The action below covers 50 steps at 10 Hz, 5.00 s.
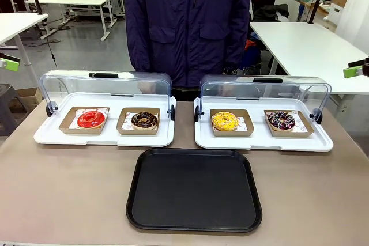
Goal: Move the first donut from the left to the tray.
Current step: Pick up the Paper togo box containing the Donut indicated by the person and place it on the Handle tray.
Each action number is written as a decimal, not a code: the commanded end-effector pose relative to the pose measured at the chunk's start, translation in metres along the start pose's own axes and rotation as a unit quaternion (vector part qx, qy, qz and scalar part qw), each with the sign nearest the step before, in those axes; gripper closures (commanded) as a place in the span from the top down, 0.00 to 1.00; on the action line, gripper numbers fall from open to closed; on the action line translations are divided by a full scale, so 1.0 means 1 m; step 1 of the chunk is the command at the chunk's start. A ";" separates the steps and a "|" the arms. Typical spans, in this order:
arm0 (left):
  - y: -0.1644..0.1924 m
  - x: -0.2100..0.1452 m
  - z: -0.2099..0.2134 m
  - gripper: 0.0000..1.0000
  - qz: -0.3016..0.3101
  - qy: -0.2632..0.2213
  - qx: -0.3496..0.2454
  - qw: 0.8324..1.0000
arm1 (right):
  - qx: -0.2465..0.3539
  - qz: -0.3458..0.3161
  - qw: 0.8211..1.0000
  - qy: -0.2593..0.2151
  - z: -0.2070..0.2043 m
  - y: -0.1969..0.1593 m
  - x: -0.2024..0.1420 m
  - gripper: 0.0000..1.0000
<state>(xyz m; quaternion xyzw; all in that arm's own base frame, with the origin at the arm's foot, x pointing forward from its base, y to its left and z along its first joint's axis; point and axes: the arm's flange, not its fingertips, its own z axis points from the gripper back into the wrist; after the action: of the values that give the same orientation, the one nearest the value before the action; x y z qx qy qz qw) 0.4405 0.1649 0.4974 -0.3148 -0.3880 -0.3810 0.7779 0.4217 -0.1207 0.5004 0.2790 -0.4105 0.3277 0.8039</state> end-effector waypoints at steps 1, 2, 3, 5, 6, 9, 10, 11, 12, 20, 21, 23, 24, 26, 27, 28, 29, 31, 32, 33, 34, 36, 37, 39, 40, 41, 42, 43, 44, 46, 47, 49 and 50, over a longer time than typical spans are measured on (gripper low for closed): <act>-0.001 0.002 0.001 1.00 -0.005 -0.009 -0.005 1.000 | 0.001 0.006 1.000 -0.013 -0.002 -0.003 0.002 1.00; -0.001 0.002 0.001 1.00 -0.005 -0.009 -0.005 1.000 | 0.001 0.006 1.000 -0.013 -0.002 -0.003 0.002 1.00; -0.001 0.002 0.001 1.00 -0.005 -0.009 -0.005 1.000 | 0.001 0.006 1.000 -0.013 -0.002 -0.003 0.002 1.00; -0.001 0.002 0.001 1.00 -0.005 -0.009 -0.005 1.000 | 0.001 0.006 1.000 -0.013 -0.002 -0.003 0.002 1.00; -0.001 0.002 0.001 1.00 -0.005 -0.009 -0.005 1.000 | 0.001 0.006 1.000 -0.013 -0.002 -0.003 0.002 1.00; -0.001 0.002 0.001 1.00 -0.005 -0.009 -0.005 1.000 | 0.001 0.006 1.000 -0.013 -0.002 -0.003 0.002 1.00; -0.001 0.002 0.001 1.00 -0.005 -0.009 -0.005 1.000 | 0.001 0.006 1.000 -0.013 -0.002 -0.003 0.002 1.00; -0.001 0.002 0.001 1.00 -0.005 -0.009 -0.005 1.000 | 0.001 0.006 1.000 -0.013 -0.002 -0.003 0.002 1.00; -0.001 0.002 0.001 1.00 -0.005 -0.009 -0.005 1.000 | 0.001 0.006 1.000 -0.013 -0.002 -0.003 0.002 1.00; -0.001 0.002 0.001 1.00 -0.005 -0.009 -0.005 1.000 | 0.001 0.006 1.000 -0.013 -0.002 -0.003 0.002 1.00; -0.001 0.002 0.001 1.00 -0.005 -0.009 -0.005 1.000 | 0.001 0.006 1.000 -0.013 -0.002 -0.003 0.002 1.00; -0.001 0.002 0.001 1.00 -0.005 -0.009 -0.005 1.000 | 0.001 0.006 1.000 -0.013 -0.002 -0.003 0.002 1.00; -0.001 0.002 0.001 1.00 -0.005 -0.009 -0.005 1.000 | 0.001 0.006 1.000 -0.013 -0.002 -0.003 0.002 1.00; -0.001 0.002 0.001 1.00 -0.005 -0.009 -0.005 1.000 | 0.001 0.006 1.000 -0.013 -0.002 -0.003 0.002 1.00; -0.001 0.002 0.001 1.00 -0.005 -0.009 -0.005 1.000 | 0.001 0.006 1.000 -0.013 -0.002 -0.003 0.002 1.00; -0.001 0.002 0.001 1.00 -0.005 -0.009 -0.005 1.000 | 0.001 0.006 1.000 -0.013 -0.002 -0.003 0.002 1.00; -0.001 0.002 0.001 1.00 -0.005 -0.009 -0.005 1.000 | 0.001 0.006 1.000 -0.013 -0.002 -0.003 0.002 1.00; -0.001 0.002 0.001 1.00 -0.005 -0.009 -0.005 1.000 | 0.001 0.006 1.000 -0.013 -0.002 -0.003 0.002 1.00; -0.001 0.002 0.001 1.00 -0.005 -0.009 -0.005 1.000 | 0.001 0.006 1.000 -0.013 -0.002 -0.003 0.002 1.00; -0.001 0.002 0.001 1.00 -0.005 -0.009 -0.005 1.000 | 0.001 0.006 1.000 -0.013 -0.002 -0.003 0.002 1.00; -0.001 0.002 0.001 1.00 -0.005 -0.009 -0.005 1.000 | 0.001 0.006 1.000 -0.013 -0.002 -0.003 0.002 1.00; -0.001 0.002 0.001 1.00 -0.005 -0.009 -0.005 1.000 | 0.001 0.006 1.000 -0.013 -0.002 -0.003 0.002 1.00; -0.001 0.002 0.001 1.00 -0.005 -0.009 -0.005 1.000 | 0.001 0.006 1.000 -0.013 -0.002 -0.003 0.002 1.00; -0.001 0.002 0.001 1.00 -0.005 -0.009 -0.005 1.000 | 0.001 0.006 1.000 -0.013 -0.002 -0.003 0.002 1.00; -0.001 0.002 0.001 1.00 -0.005 -0.009 -0.005 1.000 | 0.001 0.006 1.000 -0.013 -0.002 -0.003 0.002 1.00; -0.001 0.002 0.001 1.00 -0.005 -0.009 -0.005 1.000 | 0.001 0.006 1.000 -0.013 -0.002 -0.003 0.002 1.00; -0.001 0.002 0.001 1.00 -0.005 -0.009 -0.005 1.000 | 0.001 0.006 1.000 -0.013 -0.002 -0.003 0.002 1.00; -0.001 0.002 0.001 1.00 -0.005 -0.009 -0.005 1.000 | 0.001 0.006 1.000 -0.013 -0.002 -0.003 0.002 1.00; -0.001 0.002 0.001 1.00 -0.005 -0.009 -0.005 1.000 | 0.001 0.006 1.000 -0.013 -0.002 -0.003 0.002 1.00; -0.001 0.002 0.001 1.00 -0.005 -0.009 -0.005 1.000 | 0.001 0.006 1.000 -0.013 -0.002 -0.003 0.002 1.00; -0.001 0.002 0.001 1.00 -0.005 -0.009 -0.005 1.000 | 0.001 0.006 1.000 -0.013 -0.002 -0.003 0.002 1.00; -0.001 0.002 0.001 1.00 -0.005 -0.009 -0.005 1.000 | 0.001 0.006 1.000 -0.013 -0.002 -0.003 0.002 1.00; -0.001 0.002 0.001 1.00 -0.005 -0.009 -0.005 1.000 | 0.001 0.006 1.000 -0.013 -0.002 -0.003 0.002 1.00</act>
<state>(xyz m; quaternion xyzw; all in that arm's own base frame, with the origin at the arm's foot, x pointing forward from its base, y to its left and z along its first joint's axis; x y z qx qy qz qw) 0.4405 0.1649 0.4974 -0.3148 -0.3880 -0.3810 0.7779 0.4216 -0.1209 0.5003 0.2793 -0.4103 0.3276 0.8040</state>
